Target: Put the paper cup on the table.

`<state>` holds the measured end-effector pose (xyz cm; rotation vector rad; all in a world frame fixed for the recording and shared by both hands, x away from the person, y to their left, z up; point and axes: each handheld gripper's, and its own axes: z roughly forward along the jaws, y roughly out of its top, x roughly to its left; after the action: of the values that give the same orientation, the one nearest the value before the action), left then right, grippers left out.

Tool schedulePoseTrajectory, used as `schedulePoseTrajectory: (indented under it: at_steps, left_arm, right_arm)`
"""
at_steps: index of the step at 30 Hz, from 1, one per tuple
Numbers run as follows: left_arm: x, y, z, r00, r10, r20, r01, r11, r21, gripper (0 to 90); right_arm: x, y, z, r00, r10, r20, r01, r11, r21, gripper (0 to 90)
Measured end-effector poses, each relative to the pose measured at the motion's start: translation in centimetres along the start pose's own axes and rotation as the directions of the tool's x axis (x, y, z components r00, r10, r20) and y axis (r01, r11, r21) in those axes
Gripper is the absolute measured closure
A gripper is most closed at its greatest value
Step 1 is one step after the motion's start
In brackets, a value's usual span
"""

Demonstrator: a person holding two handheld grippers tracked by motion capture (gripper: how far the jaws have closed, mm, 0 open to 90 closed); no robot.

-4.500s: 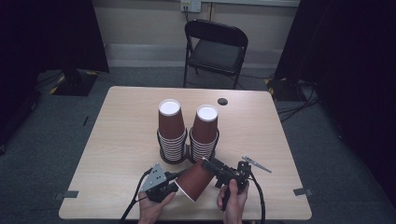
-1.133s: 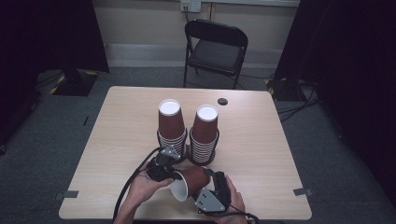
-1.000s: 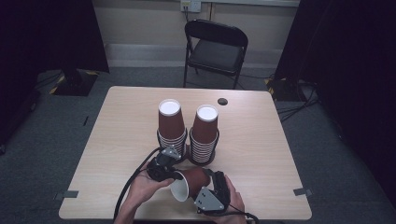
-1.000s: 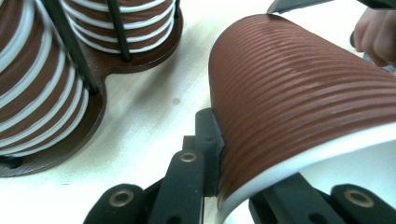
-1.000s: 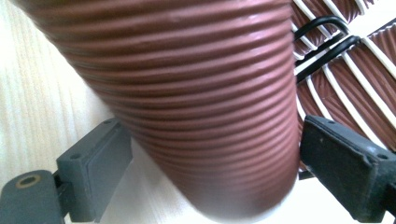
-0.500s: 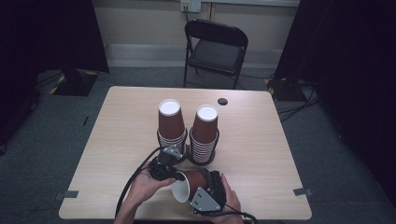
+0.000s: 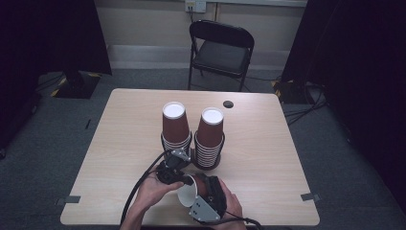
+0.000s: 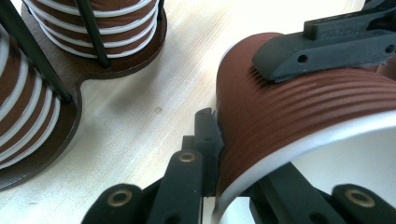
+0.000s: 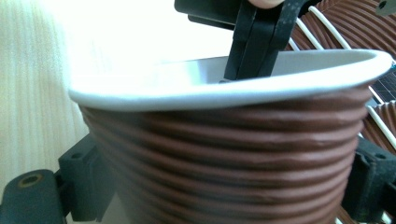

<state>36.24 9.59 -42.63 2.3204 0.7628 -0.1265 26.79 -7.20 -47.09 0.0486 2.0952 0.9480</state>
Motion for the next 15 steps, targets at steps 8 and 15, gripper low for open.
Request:
schedulePoseTrajectory:
  at_steps: [8,15]
  left_arm:
    - [0.05,-0.04,0.3,0.9999,-0.013,-0.006,0.013,0.9999,0.003,84.0]
    - [0.04,-0.21,0.14,0.9997,-0.023,-0.009,0.022,0.9994,-0.025,83.3]
  right_arm:
    - [0.09,0.16,0.18,1.0,-0.007,-0.006,0.007,1.0,-0.006,9.7]
    - [0.08,0.49,0.22,1.0,0.001,0.003,-0.001,1.0,-0.013,10.0]
